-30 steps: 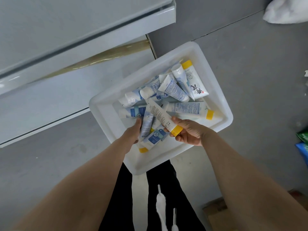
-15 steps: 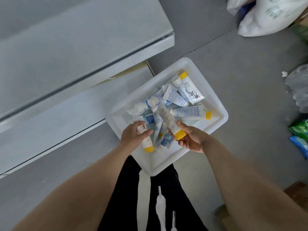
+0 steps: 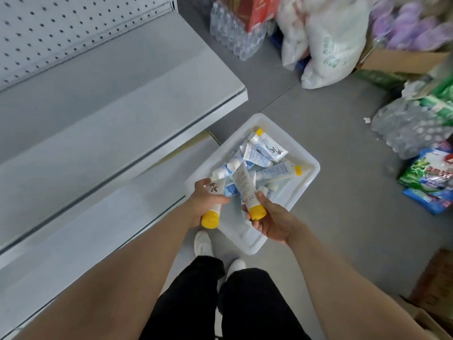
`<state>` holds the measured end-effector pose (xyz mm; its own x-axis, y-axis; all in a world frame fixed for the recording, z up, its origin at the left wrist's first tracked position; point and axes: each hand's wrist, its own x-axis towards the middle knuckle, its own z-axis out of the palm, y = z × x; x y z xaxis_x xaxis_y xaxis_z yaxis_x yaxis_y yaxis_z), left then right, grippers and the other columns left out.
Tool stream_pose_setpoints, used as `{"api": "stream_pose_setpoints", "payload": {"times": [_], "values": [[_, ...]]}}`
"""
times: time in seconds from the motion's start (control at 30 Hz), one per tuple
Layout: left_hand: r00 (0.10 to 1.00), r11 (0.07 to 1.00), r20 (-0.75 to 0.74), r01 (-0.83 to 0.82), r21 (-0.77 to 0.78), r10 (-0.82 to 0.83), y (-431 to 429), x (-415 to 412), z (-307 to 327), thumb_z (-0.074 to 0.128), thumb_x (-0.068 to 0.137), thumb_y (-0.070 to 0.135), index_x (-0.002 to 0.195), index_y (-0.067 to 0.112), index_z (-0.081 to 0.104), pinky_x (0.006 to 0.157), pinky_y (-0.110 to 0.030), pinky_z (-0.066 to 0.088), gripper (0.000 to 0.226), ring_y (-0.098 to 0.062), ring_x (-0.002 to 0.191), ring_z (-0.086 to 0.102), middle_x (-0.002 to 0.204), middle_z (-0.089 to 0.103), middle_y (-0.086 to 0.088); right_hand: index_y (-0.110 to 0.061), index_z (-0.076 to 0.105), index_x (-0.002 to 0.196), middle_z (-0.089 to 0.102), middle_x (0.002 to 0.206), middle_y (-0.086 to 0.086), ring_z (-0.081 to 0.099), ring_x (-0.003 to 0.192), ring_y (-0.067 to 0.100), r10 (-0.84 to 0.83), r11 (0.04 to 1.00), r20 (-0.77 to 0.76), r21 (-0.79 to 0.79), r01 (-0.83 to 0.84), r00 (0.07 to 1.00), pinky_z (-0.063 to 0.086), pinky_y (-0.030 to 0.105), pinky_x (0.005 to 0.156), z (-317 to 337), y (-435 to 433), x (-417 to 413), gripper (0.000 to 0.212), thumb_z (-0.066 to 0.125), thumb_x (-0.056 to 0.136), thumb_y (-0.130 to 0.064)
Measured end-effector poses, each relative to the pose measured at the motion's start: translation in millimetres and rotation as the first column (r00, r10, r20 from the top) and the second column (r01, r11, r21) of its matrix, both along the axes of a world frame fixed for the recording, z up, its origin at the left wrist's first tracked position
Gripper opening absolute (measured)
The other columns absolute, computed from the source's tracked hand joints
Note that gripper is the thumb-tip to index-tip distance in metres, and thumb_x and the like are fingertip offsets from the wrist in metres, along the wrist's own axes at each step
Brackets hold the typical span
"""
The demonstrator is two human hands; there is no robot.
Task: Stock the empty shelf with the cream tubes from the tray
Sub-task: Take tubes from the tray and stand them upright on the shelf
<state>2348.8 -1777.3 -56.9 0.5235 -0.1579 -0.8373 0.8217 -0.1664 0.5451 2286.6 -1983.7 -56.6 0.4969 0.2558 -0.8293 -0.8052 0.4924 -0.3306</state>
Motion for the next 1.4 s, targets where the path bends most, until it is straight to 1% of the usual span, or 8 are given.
{"api": "stream_pose_setpoints", "payload": {"times": [0.1, 0.2, 0.37, 0.6, 0.83, 1.03, 1.27, 1.4], "values": [[0.987, 0.979, -0.111, -0.13, -0.157, 0.113, 12.0, -17.5, 32.0, 0.068, 0.07, 0.018, 0.125, 0.007, 0.042, 0.058, -0.029, 0.048, 0.062, -0.023, 0.061, 0.059, 0.096, 0.06, -0.016, -0.001, 0.052, 0.131, 0.068, 0.098, 0.011, 0.067, 0.072, 0.018, 0.01, 1.0, 0.054, -0.002, -0.01, 0.999, 0.056, 0.024, 0.051, 20.2, 10.1, -16.8, 0.062, 0.061, 0.086, -0.042], [0.98, 0.944, -0.148, -0.171, -0.282, 0.134, 28.4, -42.6, 71.5, 0.047, 0.09, 0.027, 0.109, 0.004, 0.055, 0.048, -0.024, 0.049, 0.031, -0.025, 0.062, 0.058, 0.099, 0.062, -0.022, -0.002, 0.054, 0.128, 0.07, 0.101, 0.013, 0.069, 0.076, 0.019, 0.024, 1.0, 0.12, -0.018, -0.022, 0.993, 0.058, 0.027, 0.056, 44.3, 25.1, -34.2, 0.059, 0.063, 0.084, -0.04], [0.937, 0.849, -0.149, -0.348, -0.398, 0.315, 64.6, -99.8, 128.3, 0.04, 0.099, 0.028, 0.123, 0.001, 0.044, 0.051, -0.029, 0.055, 0.036, -0.028, 0.064, 0.06, 0.099, 0.063, -0.031, -0.004, 0.052, 0.131, 0.07, 0.109, 0.015, 0.072, 0.082, 0.02, -0.019, 0.998, 0.278, 0.055, 0.004, 0.961, 0.06, 0.028, 0.06, 97.7, 64.9, -72.7, 0.052, 0.057, 0.09, -0.036], [0.915, 0.875, 0.189, -0.256, -0.412, 0.356, 139.8, -170.6, 230.8, 0.034, 0.102, 0.04, 0.11, 0.01, 0.057, 0.053, -0.026, 0.054, 0.039, -0.027, 0.065, 0.068, 0.094, 0.071, -0.022, 0.0, 0.055, 0.126, 0.07, 0.108, 0.014, 0.07, 0.088, 0.02, 0.06, 0.991, 0.522, 0.072, -0.114, 0.851, 0.059, 0.027, 0.066, 199.7, 142.3, -100.0, 0.051, 0.055, 0.089, -0.035], [0.783, 0.829, 0.413, -0.223, -0.512, 0.466, 264.0, -187.3, 355.8, 0.053, 0.093, 0.016, 0.123, 0.008, 0.049, 0.058, -0.028, 0.052, 0.031, -0.022, 0.065, 0.065, 0.094, 0.07, -0.018, -0.007, 0.053, 0.132, 0.065, 0.123, 0.015, 0.067, 0.095, 0.021, 0.124, 0.971, 0.763, 0.039, -0.237, 0.634, 0.058, 0.027, 0.07, 320.7, 267.6, -90.3, 0.047, 0.053, 0.093, -0.032], [0.606, 0.914, 0.704, -0.103, -0.394, 0.372, 405.6, -210.7, 437.8, 0.056, 0.092, 0.013, 0.118, 0.009, 0.062, 0.076, -0.03, 0.052, 0.027, -0.021, 0.104, 0.062, 0.123, 0.066, -0.008, -0.012, 0.056, 0.131, 0.067, 0.121, 0.009, 0.068, 0.097, 0.015, 0.128, 0.956, 0.891, 0.007, -0.294, 0.436, 0.056, 0.025, 0.074, 409.3, 421.6, -85.9, 0.043, 0.053, 0.091, -0.028], [0.347, 0.918, 0.892, -0.364, -0.155, 0.288, 583.5, -235.6, 483.3, 0.071, 0.085, 0.013, 0.13, 0.024, 0.052, 0.1, -0.04, 0.048, 0.051, -0.019, 0.11, 0.062, 0.121, 0.064, 0.0, -0.012, 0.061, 0.122, 0.063, 0.105, 0.01, 0.063, 0.104, 0.024, 0.057, 0.924, 0.964, 0.048, -0.38, 0.261, 0.052, 0.042, 0.097, 466.8, 611.7, -87.0, 0.031, 0.058, 0.091, -0.011], [0.244, 0.849, 0.918, -0.506, -0.155, 0.314, 627.5, -240.0, 476.7, 0.072, 0.082, 0.006, 0.126, 0.02, 0.055, 0.088, -0.031, 0.053, 0.049, -0.016, 0.104, 0.063, 0.116, 0.065, 0.001, -0.013, 0.067, 0.113, 0.063, 0.104, 0.008, 0.06, 0.105, 0.022, 0.129, 0.966, 0.967, -0.073, -0.248, 0.219, 0.052, 0.044, 0.097, 466.6, 669.6, -93.9, 0.024, 0.066, 0.089, -0.014]]}}
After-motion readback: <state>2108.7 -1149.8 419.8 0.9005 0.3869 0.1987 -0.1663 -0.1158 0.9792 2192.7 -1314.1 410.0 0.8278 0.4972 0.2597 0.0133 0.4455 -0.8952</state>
